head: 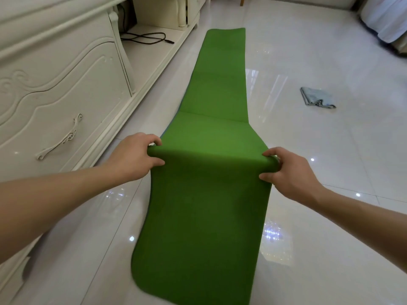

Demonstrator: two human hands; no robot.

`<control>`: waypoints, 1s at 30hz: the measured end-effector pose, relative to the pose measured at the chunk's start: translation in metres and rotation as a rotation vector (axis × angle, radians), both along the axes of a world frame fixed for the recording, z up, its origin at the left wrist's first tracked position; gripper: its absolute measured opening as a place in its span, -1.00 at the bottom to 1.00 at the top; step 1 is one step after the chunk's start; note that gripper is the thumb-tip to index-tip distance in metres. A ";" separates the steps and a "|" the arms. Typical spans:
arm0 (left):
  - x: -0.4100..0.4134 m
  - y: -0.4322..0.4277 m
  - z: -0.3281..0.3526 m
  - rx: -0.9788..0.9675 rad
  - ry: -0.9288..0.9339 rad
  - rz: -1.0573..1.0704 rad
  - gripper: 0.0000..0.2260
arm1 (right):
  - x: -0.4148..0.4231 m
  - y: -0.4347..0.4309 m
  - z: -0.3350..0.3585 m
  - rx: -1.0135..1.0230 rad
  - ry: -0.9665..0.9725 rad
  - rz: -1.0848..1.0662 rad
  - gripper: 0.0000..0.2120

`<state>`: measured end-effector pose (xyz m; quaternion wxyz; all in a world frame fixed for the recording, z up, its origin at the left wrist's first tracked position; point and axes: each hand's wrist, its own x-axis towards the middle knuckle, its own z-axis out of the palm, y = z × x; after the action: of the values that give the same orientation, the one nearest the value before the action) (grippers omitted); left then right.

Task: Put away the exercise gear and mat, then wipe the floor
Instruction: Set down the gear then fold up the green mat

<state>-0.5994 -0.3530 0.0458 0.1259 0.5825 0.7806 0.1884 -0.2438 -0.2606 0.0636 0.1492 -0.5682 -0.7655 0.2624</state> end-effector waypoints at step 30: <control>0.009 0.004 0.025 0.006 -0.449 -0.132 -0.75 | 0.023 0.006 0.016 0.073 0.184 0.009 -0.81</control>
<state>-0.5907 -0.3493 0.0706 0.3065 0.5761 0.6927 0.3071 -0.2208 -0.2545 0.0797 0.2383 -0.5325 -0.7602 0.2860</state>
